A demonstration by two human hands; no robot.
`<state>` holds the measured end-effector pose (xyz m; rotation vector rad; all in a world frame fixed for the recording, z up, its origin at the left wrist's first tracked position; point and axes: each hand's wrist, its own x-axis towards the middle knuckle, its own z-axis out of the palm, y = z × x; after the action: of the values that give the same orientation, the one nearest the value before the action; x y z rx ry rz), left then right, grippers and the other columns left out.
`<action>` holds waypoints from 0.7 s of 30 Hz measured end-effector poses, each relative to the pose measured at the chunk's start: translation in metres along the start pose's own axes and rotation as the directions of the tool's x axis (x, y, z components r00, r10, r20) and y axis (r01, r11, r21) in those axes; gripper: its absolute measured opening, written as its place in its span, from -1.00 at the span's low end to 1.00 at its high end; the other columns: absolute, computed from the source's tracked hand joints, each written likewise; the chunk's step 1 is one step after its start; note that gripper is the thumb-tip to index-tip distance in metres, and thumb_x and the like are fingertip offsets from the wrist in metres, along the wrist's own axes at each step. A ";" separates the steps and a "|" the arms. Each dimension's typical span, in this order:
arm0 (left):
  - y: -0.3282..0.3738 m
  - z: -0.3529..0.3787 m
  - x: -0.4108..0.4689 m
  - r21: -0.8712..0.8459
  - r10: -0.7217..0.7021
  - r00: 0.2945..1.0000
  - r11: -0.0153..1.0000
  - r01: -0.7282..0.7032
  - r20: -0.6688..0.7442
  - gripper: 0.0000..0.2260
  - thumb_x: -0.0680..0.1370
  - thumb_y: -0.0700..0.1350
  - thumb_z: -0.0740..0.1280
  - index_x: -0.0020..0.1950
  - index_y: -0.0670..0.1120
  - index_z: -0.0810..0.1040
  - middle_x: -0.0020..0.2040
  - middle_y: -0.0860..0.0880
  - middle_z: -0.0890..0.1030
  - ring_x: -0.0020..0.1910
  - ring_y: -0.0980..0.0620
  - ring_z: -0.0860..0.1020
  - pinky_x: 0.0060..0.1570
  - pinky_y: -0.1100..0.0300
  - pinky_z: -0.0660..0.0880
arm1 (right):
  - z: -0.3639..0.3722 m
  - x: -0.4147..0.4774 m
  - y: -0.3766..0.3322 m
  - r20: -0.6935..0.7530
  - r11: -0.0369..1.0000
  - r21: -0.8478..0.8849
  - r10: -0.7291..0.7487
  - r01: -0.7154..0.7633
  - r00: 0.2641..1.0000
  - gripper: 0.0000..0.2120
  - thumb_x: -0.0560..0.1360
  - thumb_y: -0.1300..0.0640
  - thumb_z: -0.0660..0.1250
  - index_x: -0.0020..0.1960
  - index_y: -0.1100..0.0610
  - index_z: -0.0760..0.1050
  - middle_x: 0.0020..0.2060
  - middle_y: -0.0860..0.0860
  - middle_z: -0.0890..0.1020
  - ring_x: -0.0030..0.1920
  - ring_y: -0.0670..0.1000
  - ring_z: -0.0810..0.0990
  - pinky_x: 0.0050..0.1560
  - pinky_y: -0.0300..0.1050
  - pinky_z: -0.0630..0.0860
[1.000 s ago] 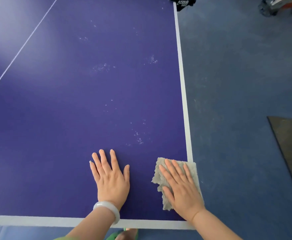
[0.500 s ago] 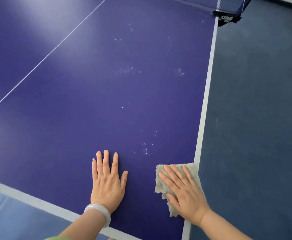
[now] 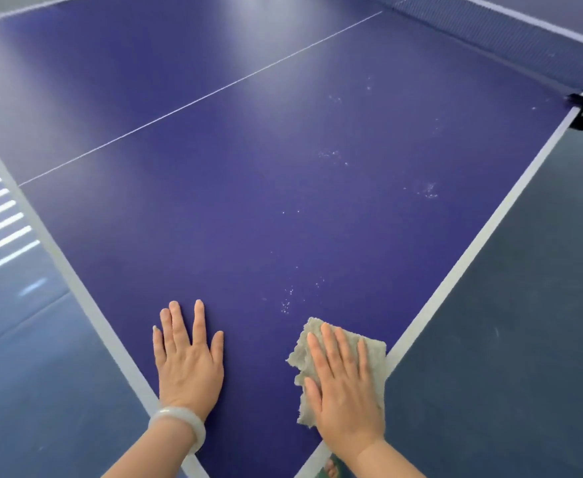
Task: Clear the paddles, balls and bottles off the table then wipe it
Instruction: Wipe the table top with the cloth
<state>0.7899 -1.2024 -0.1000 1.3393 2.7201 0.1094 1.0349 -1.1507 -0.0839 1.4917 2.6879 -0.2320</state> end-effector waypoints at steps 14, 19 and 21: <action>0.006 0.000 0.001 0.065 -0.050 0.999 0.997 0.051 -0.011 -0.44 0.63 0.15 -0.11 0.58 -0.04 0.14 0.58 -0.20 0.12 0.58 -0.15 0.03 0.51 -0.10 -0.03 | -0.003 0.088 0.042 -0.062 0.964 -0.004 0.266 -0.267 0.962 -0.41 0.61 -0.14 -0.20 0.59 0.07 -0.02 0.57 0.08 0.09 0.57 0.11 0.05 0.50 0.27 0.07; 0.005 0.002 0.002 0.043 -0.031 0.999 0.999 0.032 -0.022 -0.45 0.63 0.14 -0.10 0.59 -0.04 0.15 0.58 -0.19 0.14 0.58 -0.15 0.05 0.50 -0.11 -0.01 | 0.005 0.087 -0.054 -0.035 0.996 0.050 -0.079 0.080 0.996 -0.43 0.65 -0.09 -0.23 0.58 0.13 0.07 0.56 0.13 0.11 0.56 0.16 0.08 0.47 0.30 0.09; 0.004 0.002 0.001 0.044 -0.027 0.999 0.999 0.029 -0.028 -0.45 0.63 0.14 -0.09 0.58 -0.04 0.16 0.57 -0.19 0.15 0.57 -0.15 0.07 0.50 -0.10 -0.01 | 0.002 0.119 -0.069 -0.014 0.981 0.051 -0.188 0.189 0.982 -0.43 0.64 -0.10 -0.25 0.59 0.07 0.03 0.58 0.08 0.07 0.57 0.13 0.03 0.48 0.27 0.04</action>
<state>0.7928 -1.1986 -0.1018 1.3200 2.7790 0.0652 0.9130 -1.0874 -0.0940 1.2518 2.8533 -0.3076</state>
